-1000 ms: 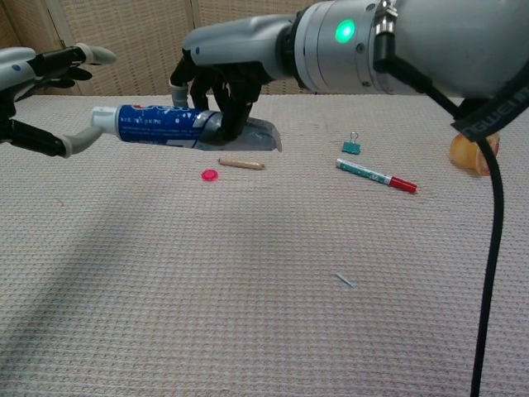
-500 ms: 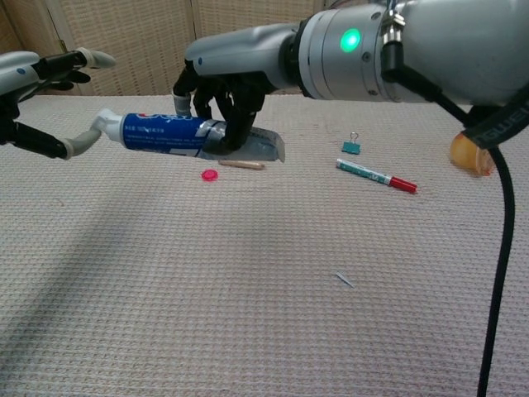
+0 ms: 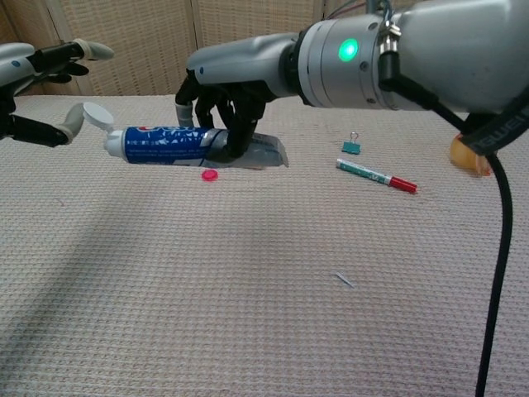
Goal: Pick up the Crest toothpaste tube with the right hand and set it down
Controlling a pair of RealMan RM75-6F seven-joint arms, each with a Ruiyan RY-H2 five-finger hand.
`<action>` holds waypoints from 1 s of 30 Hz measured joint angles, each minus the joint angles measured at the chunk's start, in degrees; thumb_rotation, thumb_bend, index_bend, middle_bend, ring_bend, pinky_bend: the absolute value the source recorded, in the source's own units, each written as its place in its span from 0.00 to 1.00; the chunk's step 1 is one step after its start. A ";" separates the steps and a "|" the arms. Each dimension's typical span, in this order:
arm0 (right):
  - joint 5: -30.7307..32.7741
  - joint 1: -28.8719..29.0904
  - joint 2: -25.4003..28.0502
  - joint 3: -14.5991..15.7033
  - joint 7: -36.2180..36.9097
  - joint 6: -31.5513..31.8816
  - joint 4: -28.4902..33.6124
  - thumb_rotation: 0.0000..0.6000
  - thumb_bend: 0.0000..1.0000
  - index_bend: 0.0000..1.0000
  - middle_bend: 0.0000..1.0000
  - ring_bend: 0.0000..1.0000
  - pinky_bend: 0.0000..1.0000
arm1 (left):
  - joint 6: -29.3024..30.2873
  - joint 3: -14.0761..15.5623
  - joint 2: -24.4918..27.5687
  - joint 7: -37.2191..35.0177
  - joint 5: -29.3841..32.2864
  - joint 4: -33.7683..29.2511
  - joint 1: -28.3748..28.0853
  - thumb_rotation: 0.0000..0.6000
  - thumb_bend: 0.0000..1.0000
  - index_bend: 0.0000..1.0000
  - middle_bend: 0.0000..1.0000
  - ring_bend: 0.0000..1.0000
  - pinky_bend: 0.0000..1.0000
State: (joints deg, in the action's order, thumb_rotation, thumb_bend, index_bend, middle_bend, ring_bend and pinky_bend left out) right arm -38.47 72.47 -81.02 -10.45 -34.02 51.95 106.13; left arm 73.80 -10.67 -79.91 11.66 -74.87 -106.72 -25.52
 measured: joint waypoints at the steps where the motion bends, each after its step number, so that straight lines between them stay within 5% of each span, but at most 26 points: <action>1: -0.05 0.00 -0.05 0.05 0.00 0.05 0.00 1.00 0.79 0.64 0.60 0.64 0.48 | 0.05 0.10 -0.05 0.02 -0.26 -0.13 -0.02 1.00 0.68 0.00 0.00 0.00 0.00; 16: -0.08 0.24 -0.31 0.87 -0.41 0.57 0.29 1.00 0.79 0.64 0.60 0.64 0.48 | 0.00 0.77 -1.30 2.84 -1.33 -1.68 -0.92 1.00 0.67 0.00 0.00 0.00 0.00; 25: -0.80 -2.89 2.33 5.66 -0.40 0.66 -1.02 1.00 0.79 0.63 0.59 0.62 0.48 | 1.82 2.08 2.95 3.00 -3.07 -0.42 0.95 1.00 0.62 0.00 0.00 0.00 0.00; 30: -1.69 -5.17 2.37 9.69 -0.73 -0.04 -4.27 1.00 0.79 0.53 0.51 0.54 0.47 | 2.69 2.73 4.87 2.39 -3.53 0.91 2.21 1.00 0.61 0.00 0.00 0.00 0.00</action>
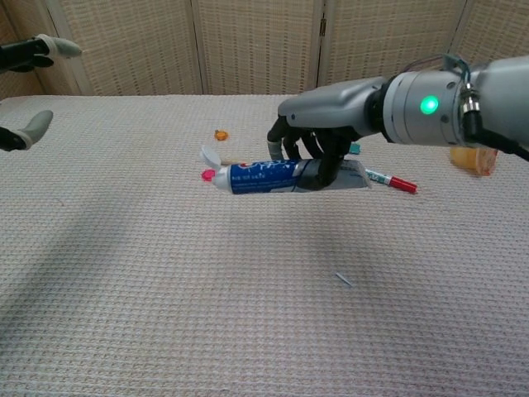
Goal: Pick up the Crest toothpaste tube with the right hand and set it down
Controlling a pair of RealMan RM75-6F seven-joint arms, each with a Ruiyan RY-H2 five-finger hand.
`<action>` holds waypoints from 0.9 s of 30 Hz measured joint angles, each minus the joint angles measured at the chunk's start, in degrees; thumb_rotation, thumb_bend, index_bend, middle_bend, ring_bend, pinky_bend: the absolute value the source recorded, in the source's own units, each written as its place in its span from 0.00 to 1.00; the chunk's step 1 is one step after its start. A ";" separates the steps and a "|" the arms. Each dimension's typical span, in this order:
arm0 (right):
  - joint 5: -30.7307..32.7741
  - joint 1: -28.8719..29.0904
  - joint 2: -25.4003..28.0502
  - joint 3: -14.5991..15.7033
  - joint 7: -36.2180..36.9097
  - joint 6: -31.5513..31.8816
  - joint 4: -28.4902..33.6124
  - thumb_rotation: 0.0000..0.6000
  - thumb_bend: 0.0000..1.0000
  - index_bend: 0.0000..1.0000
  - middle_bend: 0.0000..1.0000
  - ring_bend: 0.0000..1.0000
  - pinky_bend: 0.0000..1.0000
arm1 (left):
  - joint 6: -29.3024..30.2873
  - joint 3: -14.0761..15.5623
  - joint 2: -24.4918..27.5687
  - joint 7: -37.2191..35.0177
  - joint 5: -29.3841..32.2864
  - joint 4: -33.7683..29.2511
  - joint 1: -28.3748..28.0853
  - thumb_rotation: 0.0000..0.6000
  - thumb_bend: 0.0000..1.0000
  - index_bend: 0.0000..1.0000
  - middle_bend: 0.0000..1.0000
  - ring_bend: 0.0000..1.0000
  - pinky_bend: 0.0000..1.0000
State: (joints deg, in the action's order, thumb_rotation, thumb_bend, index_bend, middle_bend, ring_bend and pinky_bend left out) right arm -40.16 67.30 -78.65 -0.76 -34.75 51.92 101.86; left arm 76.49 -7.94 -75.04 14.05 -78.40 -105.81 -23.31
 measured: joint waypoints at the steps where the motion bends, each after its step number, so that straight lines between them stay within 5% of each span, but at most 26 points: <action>1: -0.10 -0.35 -0.21 0.66 -0.17 -0.17 -0.84 1.00 0.79 0.50 0.49 0.52 0.46 | 0.06 0.05 0.23 -0.21 0.10 0.31 0.18 1.00 0.61 0.00 0.00 0.00 0.00; 11: -0.38 -4.25 -3.14 5.95 -2.33 -1.90 -7.72 1.00 0.79 0.02 0.20 0.30 0.38 | -0.09 0.38 1.17 -0.21 1.54 2.86 1.07 1.00 0.61 0.00 0.00 0.00 0.00; 13: -0.50 -4.69 -2.79 5.95 -2.26 -1.41 -7.47 1.00 0.77 0.00 0.15 0.27 0.36 | -0.19 0.27 1.59 -0.21 2.03 3.42 1.24 1.00 0.61 0.00 0.00 0.00 0.00; 17: -1.83 -6.40 0.19 5.68 -0.92 0.58 -5.15 1.00 0.53 0.00 0.12 0.25 0.35 | 0.20 0.06 2.72 -0.53 2.64 4.21 1.88 1.00 0.60 0.00 0.00 0.00 0.00; 27: -17.22 -18.32 11.81 6.58 9.28 14.82 1.43 1.00 0.51 0.01 0.20 0.29 0.35 | 3.33 0.32 5.88 -1.58 4.04 6.44 5.39 1.00 0.60 0.00 0.00 0.00 0.00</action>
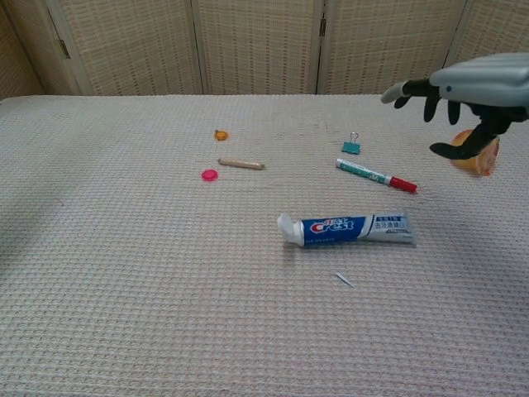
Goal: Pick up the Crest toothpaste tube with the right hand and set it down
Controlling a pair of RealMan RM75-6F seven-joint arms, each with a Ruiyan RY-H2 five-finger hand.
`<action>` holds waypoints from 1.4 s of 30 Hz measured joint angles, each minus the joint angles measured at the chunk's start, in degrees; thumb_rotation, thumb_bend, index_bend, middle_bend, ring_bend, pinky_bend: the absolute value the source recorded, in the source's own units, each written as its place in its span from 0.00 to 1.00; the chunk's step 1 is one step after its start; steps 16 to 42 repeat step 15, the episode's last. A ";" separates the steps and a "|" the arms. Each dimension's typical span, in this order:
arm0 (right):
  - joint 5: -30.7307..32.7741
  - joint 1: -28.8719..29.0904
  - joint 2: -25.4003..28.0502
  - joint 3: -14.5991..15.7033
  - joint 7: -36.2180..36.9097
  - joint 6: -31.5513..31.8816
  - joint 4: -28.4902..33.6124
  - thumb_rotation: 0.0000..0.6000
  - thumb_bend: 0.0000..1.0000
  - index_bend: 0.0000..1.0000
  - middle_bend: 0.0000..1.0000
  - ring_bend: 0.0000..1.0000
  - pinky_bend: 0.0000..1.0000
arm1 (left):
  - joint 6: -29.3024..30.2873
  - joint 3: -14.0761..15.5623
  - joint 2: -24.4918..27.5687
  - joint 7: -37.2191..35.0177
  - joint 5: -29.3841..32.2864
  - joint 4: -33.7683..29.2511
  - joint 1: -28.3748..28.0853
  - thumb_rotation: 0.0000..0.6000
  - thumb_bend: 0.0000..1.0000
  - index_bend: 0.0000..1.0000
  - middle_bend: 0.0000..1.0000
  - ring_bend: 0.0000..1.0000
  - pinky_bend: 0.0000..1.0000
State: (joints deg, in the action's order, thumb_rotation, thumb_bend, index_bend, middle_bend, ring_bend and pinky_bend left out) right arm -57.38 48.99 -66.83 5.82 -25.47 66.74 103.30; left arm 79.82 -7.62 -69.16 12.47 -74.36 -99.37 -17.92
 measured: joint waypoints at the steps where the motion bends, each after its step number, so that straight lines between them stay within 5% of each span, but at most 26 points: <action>1: -1.94 -1.60 0.78 0.29 0.99 2.07 0.19 1.00 0.51 0.03 0.21 0.30 0.35 | 0.55 0.13 0.37 -0.03 0.07 0.06 0.58 1.00 0.60 0.00 0.00 0.00 0.00; 8: -15.46 -15.83 4.01 2.62 9.78 19.34 -2.00 1.00 0.51 0.18 0.26 0.33 0.35 | 3.15 1.82 2.58 0.10 -0.54 -0.43 3.81 1.00 0.60 0.00 0.00 0.00 0.00; 15: -21.05 -28.52 3.95 3.77 19.02 29.64 -7.51 1.00 0.51 0.25 0.29 0.33 0.35 | 6.73 4.16 2.99 1.32 -3.47 -1.90 7.10 1.00 0.60 0.00 0.00 0.00 0.00; 42: -21.05 -28.52 3.95 3.77 19.02 29.64 -7.51 1.00 0.51 0.25 0.29 0.33 0.35 | 6.73 4.16 2.99 1.32 -3.47 -1.90 7.10 1.00 0.60 0.00 0.00 0.00 0.00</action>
